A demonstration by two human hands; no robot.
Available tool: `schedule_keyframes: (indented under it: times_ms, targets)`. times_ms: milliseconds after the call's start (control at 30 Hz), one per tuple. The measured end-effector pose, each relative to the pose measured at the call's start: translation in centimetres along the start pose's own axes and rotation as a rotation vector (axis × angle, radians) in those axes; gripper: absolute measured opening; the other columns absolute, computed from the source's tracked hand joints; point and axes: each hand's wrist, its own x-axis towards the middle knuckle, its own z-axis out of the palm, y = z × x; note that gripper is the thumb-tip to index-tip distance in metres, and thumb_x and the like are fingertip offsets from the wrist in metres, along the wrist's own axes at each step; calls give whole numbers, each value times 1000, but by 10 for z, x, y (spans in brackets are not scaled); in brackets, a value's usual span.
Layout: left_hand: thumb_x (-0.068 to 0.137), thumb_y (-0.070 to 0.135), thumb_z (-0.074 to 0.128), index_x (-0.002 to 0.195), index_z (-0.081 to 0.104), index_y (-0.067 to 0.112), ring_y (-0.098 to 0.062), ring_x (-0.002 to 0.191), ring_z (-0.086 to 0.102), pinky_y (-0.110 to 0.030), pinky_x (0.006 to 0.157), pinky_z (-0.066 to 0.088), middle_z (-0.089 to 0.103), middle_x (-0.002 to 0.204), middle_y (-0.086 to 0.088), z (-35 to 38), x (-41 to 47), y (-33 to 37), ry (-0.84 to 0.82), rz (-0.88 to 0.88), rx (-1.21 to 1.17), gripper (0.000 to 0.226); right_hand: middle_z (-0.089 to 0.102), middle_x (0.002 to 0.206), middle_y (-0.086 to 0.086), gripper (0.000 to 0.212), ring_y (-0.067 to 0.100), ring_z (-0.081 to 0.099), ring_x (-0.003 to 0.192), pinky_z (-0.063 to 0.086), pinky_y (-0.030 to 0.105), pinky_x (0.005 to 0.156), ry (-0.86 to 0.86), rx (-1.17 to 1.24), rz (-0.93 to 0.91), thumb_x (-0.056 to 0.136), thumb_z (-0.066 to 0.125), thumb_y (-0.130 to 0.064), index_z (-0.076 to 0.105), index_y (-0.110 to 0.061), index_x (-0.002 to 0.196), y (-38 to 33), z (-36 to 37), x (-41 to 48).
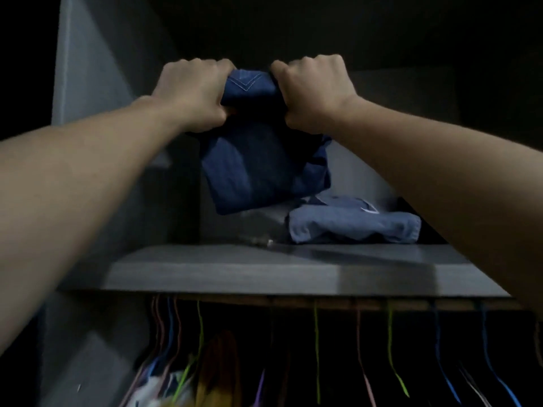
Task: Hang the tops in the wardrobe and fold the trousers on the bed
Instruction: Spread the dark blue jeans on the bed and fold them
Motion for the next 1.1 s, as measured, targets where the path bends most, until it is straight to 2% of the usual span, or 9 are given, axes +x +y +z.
schedule_keyframes:
  times_ms: [133, 233, 300, 400, 467, 700, 900, 1000, 1100]
  targets:
    - [75, 20, 76, 127, 45, 13, -40, 100, 58, -49, 80, 47, 57, 116, -17, 53, 25, -39, 125, 33, 45, 61, 62, 112, 13, 55, 37, 63, 95, 35, 39, 63, 82, -108, 94, 81, 67, -22, 46, -13, 131, -21, 61, 37]
    - [77, 22, 75, 133, 41, 10, -39, 110, 53, -46, 85, 44, 53, 124, -19, 99, 17, -51, 35, -16, 98, 66, 57, 123, 12, 67, 37, 60, 106, 37, 39, 66, -69, -61, 108, 78, 72, -24, 41, -15, 137, -41, 102, 46]
    - [82, 36, 74, 132, 41, 14, -35, 115, 53, -41, 89, 43, 52, 129, -14, 127, -4, -56, -242, -28, 42, 64, 57, 123, 10, 60, 33, 61, 102, 39, 38, 70, -342, 42, 37, 79, 74, -36, 45, -18, 128, -59, 119, 40]
    - [77, 38, 81, 131, 51, 24, -23, 113, 59, -28, 92, 48, 59, 130, -2, 157, -40, -48, -900, -25, -224, 64, 65, 110, 4, 35, 21, 62, 88, 52, 34, 79, -989, 255, -49, 79, 79, -40, 59, -21, 102, -87, 138, 14]
    - [76, 30, 84, 139, 48, 24, -21, 118, 57, -28, 100, 47, 57, 135, 1, 167, -54, -42, -1140, -38, -304, 73, 69, 113, 3, 47, 22, 67, 99, 56, 36, 93, -1264, 445, -16, 73, 86, -31, 66, -18, 115, -100, 144, 2]
    - [79, 10, 80, 149, 35, 23, -25, 126, 51, -31, 101, 46, 51, 141, -4, 164, -54, -52, -1159, -85, -225, 84, 68, 122, 18, 45, 35, 64, 115, 49, 50, 105, -1454, 758, 87, 81, 79, -6, 65, -4, 124, -93, 141, 2]
    - [80, 10, 78, 154, 21, 22, -26, 135, 42, -32, 108, 41, 37, 153, -7, 156, -59, -45, -1179, -104, -177, 94, 55, 134, 32, 48, 45, 54, 125, 45, 50, 108, -1459, 675, 124, 85, 61, 9, 53, 10, 133, -97, 137, -11]
    - [81, 10, 78, 156, 13, 23, -26, 136, 41, -30, 107, 40, 36, 154, -7, 143, -67, -45, -1196, -105, -97, 101, 46, 141, 35, 59, 48, 44, 132, 44, 44, 101, -1442, 726, 178, 86, 51, 15, 41, 6, 144, -95, 114, -15]
    - [89, 5, 61, 153, 28, 16, -27, 130, 48, -27, 97, 44, 42, 150, -11, 122, -65, -48, -1058, -117, -110, 72, 47, 146, 20, 64, 37, 49, 130, 46, 43, 108, -1247, 766, 297, 89, 49, 10, 41, -12, 149, -80, 91, -14]
